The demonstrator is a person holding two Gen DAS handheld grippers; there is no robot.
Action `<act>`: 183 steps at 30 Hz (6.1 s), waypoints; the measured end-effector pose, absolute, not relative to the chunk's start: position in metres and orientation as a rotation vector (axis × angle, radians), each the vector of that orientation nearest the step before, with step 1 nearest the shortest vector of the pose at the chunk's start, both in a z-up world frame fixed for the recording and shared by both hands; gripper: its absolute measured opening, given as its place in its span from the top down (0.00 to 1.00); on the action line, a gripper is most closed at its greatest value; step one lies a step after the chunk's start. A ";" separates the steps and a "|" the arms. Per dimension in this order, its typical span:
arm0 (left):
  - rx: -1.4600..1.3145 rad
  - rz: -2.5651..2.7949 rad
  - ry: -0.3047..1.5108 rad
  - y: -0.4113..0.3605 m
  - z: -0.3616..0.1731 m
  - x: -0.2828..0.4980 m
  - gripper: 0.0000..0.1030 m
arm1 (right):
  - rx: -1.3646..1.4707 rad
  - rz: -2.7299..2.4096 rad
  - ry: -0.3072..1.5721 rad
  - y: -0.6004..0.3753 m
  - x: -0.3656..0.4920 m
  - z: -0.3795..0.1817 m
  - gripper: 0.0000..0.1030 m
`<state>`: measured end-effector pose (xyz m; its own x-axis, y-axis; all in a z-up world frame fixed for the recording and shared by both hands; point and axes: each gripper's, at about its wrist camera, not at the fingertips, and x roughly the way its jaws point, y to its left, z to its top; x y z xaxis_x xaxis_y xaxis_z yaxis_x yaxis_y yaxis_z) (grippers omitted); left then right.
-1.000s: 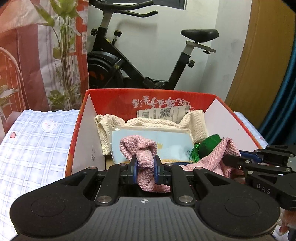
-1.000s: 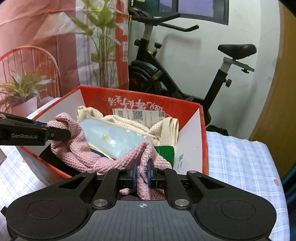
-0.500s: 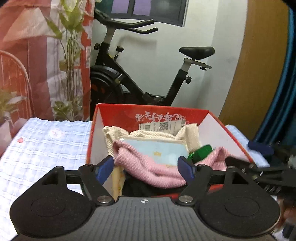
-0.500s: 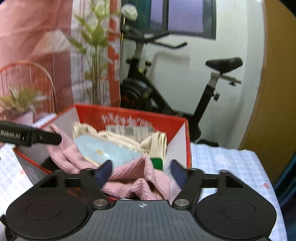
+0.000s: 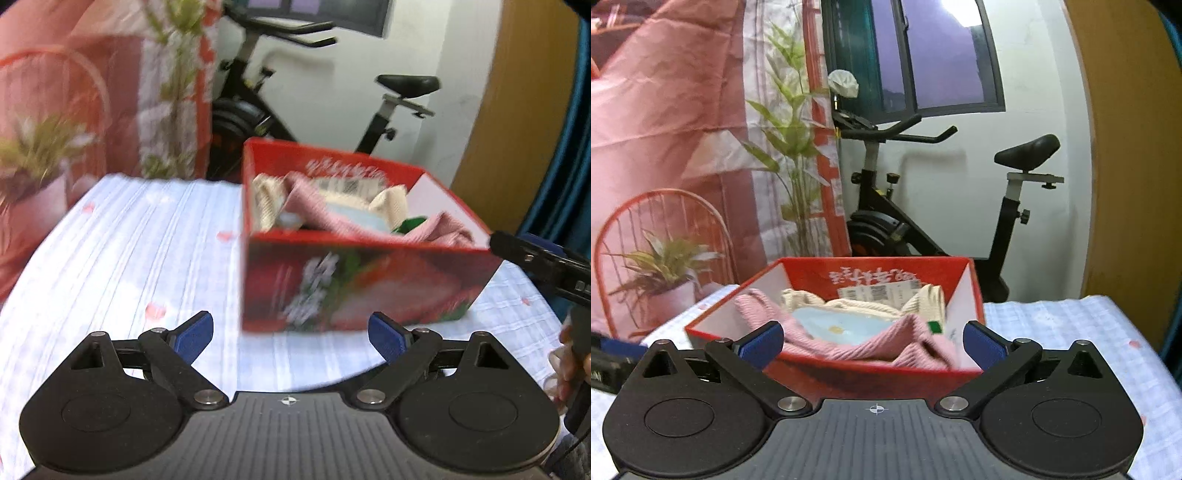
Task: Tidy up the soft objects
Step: 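Lower the towel into the box and open both grippers, then move both tools down to the black eye mask beside the box, then close both grippers on the black eye mask, then lift the black eye mask with both grippers over the red box, then lower the eye mask into the box and open both grippers, then move both tools down to the clear bag of green cables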
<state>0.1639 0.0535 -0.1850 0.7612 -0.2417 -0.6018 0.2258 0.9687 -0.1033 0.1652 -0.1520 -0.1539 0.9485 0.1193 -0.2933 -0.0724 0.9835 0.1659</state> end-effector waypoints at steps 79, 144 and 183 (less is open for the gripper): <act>-0.013 -0.303 0.749 0.028 -0.259 0.133 0.72 | 0.090 0.311 0.522 -0.097 0.129 -0.255 0.69; 0.105 -0.299 0.500 -0.050 -0.136 0.286 0.80 | 0.104 0.149 0.454 -0.137 0.308 -0.123 0.75; 0.049 -0.289 0.724 0.029 -0.163 0.166 0.32 | 0.006 0.159 0.486 -0.140 0.195 -0.134 0.07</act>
<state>0.1656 0.0286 -0.1632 0.7109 -0.2438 -0.6597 0.2778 0.9591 -0.0550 0.1947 -0.1398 -0.1345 0.8719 0.1531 -0.4651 -0.1504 0.9877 0.0433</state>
